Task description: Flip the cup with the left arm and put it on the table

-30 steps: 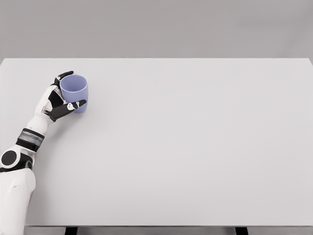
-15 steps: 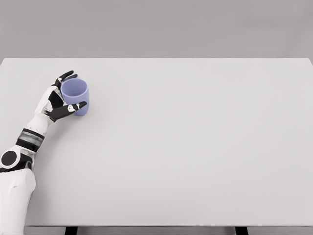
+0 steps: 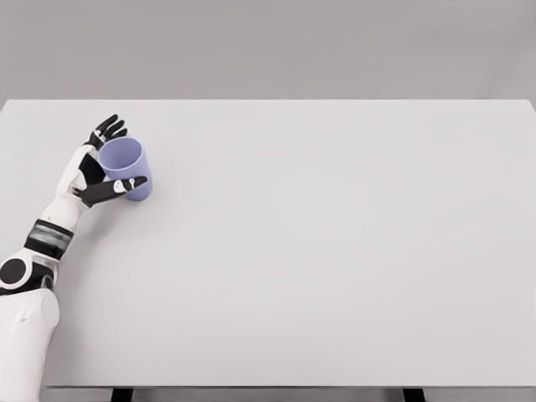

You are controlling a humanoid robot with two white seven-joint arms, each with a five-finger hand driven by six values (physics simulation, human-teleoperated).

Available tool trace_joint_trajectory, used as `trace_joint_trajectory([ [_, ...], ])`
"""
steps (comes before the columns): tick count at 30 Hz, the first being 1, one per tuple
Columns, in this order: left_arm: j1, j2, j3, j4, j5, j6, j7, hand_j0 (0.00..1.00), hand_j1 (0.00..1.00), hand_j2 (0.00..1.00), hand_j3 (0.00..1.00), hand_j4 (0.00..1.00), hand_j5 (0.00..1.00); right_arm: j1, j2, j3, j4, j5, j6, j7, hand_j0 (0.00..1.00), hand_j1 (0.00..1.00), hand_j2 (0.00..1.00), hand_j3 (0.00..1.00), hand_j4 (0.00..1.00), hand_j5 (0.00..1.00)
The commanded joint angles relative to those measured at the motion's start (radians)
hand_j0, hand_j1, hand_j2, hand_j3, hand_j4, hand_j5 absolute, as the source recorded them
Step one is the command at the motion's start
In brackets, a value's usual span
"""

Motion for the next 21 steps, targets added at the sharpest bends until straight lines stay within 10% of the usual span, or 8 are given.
trace_joint_trajectory([
  [1,0.0,0.0,0.002,-0.016,0.009,-0.001,0.0,1.0,1.0,1.0,1.0,1.0,1.0,0.0,0.0,0.0,0.0,0.001,0.0,0.0,1.0,1.0,1.0,1.0,1.0,1.0],
  [21,0.049,0.011,0.037,-0.104,0.022,-0.004,0.0,1.0,1.0,1.0,1.0,1.0,1.0,0.0,0.0,0.0,0.0,0.0,0.0,0.0,1.0,1.0,1.0,1.0,1.0,1.0],
])
